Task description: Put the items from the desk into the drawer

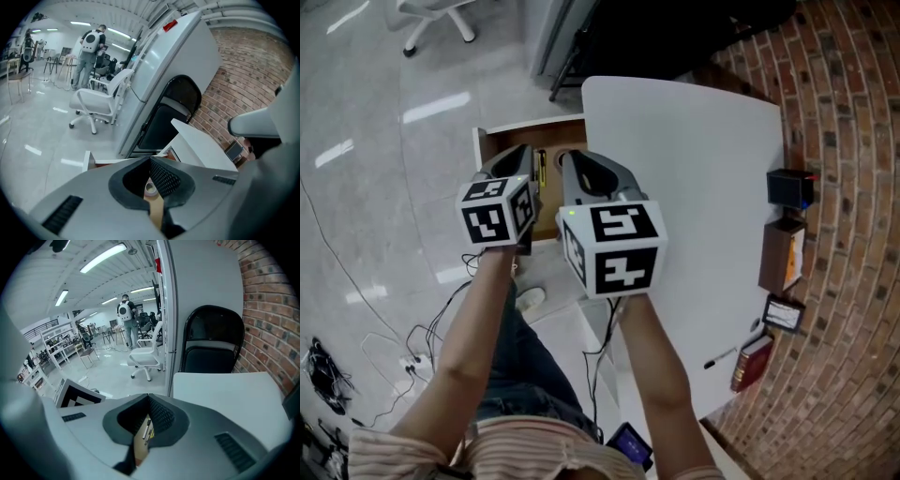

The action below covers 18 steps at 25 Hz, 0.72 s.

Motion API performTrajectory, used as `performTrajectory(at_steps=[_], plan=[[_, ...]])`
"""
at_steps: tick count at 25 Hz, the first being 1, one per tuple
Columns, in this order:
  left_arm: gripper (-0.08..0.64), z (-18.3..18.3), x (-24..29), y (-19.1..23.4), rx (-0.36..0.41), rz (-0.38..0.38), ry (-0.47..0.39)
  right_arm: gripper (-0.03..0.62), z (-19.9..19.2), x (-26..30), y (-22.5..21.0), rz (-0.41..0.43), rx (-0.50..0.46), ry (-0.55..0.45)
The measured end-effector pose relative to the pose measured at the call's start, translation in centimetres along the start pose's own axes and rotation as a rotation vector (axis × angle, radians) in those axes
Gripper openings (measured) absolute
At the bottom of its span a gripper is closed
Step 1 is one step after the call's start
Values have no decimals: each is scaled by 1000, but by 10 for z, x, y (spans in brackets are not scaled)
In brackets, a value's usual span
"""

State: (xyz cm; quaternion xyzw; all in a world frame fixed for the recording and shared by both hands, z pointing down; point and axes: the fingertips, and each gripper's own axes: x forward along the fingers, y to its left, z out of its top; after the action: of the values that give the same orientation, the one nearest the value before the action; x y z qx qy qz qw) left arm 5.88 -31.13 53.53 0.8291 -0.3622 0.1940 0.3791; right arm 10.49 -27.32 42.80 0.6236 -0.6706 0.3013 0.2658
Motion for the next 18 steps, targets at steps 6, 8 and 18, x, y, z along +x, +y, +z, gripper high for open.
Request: performTrajectory(at_steps=[6,8,18], plan=[[9,10,-22,-18,40,-48,-22,17,3,-17,-4,-6,13,-47],[9,15,-30,-23,68,-61,-34,17,6,-22,-5,-10,26,-78],[9,53,-79,-54,160,-147,-138,17,15,-57,-8,-17,76,-229]])
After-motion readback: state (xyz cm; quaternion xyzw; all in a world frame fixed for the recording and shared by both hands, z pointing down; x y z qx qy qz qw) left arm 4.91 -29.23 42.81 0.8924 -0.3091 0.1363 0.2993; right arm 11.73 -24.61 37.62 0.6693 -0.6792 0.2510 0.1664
